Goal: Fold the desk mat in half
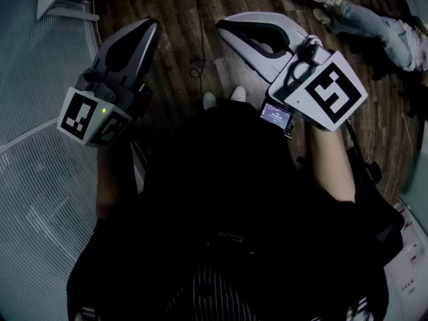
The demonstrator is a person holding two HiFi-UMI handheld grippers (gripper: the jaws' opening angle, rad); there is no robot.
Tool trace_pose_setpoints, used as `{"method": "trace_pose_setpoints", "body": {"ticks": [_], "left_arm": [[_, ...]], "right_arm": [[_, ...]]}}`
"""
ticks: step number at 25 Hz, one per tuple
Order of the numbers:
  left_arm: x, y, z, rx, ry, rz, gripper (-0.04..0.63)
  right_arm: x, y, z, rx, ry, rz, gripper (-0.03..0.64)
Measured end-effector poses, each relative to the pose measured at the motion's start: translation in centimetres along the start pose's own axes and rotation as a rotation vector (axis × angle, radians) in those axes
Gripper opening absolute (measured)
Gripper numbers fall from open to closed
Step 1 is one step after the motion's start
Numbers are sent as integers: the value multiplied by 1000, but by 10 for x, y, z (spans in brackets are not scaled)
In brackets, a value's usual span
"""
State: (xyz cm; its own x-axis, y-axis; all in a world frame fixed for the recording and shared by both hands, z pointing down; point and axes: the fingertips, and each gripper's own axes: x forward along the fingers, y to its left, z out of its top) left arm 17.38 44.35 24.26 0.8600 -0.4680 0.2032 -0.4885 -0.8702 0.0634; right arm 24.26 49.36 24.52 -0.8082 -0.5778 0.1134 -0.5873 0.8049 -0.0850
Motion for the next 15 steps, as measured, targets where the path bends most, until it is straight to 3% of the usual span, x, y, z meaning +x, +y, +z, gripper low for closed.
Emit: {"method": "trace_pose_setpoints", "body": {"ticks": [4, 6, 9, 15], "left_arm": [[-4, -2, -3, 32, 27, -15, 7], [-2, -5, -1, 28, 18, -38, 7], [-1, -4, 0, 82, 41, -18, 6], [5, -6, 16, 36, 6, -5, 7]], "right_arm": [[4, 3, -3, -46, 10, 20, 3], [1, -2, -5, -30, 0, 20, 3], [-5, -8, -1, -8, -37, 21, 3], [-28, -21, -3, 53, -72, 2, 5]]}}
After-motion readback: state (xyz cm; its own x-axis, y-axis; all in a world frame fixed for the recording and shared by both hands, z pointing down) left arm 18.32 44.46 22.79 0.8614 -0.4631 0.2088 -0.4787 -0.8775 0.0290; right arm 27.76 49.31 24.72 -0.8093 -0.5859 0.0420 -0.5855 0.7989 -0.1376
